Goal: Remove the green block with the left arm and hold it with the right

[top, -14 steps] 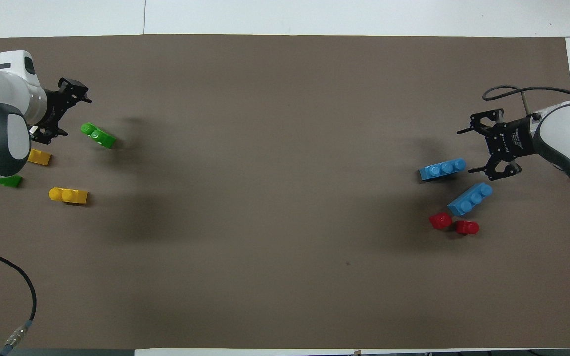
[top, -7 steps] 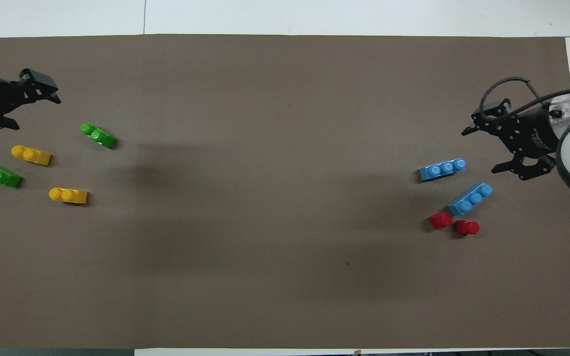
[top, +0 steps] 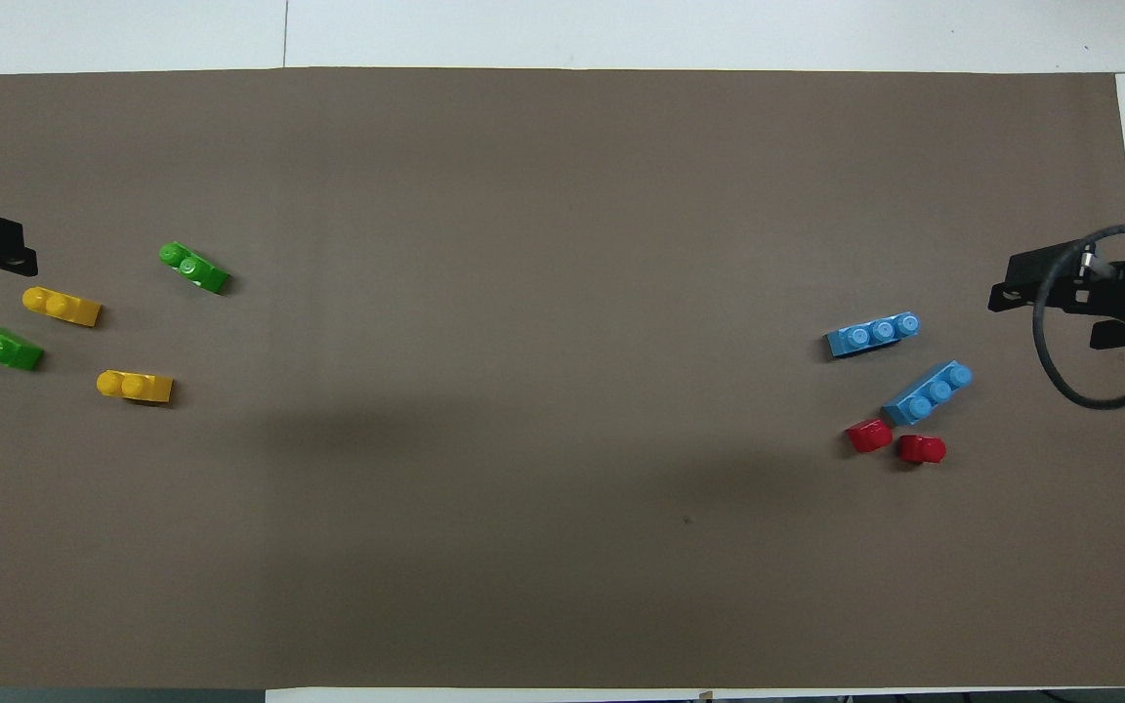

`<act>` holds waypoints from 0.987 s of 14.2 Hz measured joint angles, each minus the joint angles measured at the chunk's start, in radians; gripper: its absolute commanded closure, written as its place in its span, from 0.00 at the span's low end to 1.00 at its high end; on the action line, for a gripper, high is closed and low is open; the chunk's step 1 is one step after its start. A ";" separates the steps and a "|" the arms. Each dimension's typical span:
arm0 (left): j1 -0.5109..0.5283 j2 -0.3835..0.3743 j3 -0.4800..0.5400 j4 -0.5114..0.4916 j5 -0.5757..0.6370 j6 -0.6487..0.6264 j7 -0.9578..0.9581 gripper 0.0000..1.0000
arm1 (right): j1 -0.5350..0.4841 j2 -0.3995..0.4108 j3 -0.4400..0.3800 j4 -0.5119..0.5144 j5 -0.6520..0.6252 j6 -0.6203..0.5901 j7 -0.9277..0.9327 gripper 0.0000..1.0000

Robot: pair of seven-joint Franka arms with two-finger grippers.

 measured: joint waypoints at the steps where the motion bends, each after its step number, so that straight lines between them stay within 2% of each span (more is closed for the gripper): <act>1: 0.000 -0.020 -0.001 -0.007 0.000 -0.014 0.015 0.00 | -0.001 0.001 -0.002 0.003 -0.027 0.000 -0.078 0.00; 4: -0.002 -0.065 -0.003 -0.048 -0.001 -0.022 0.061 0.00 | 0.001 0.004 0.001 0.007 -0.099 0.010 -0.203 0.00; 14: -0.044 -0.084 -0.008 -0.098 -0.001 -0.018 0.018 0.00 | 0.001 0.013 0.002 0.007 -0.102 0.025 -0.217 0.00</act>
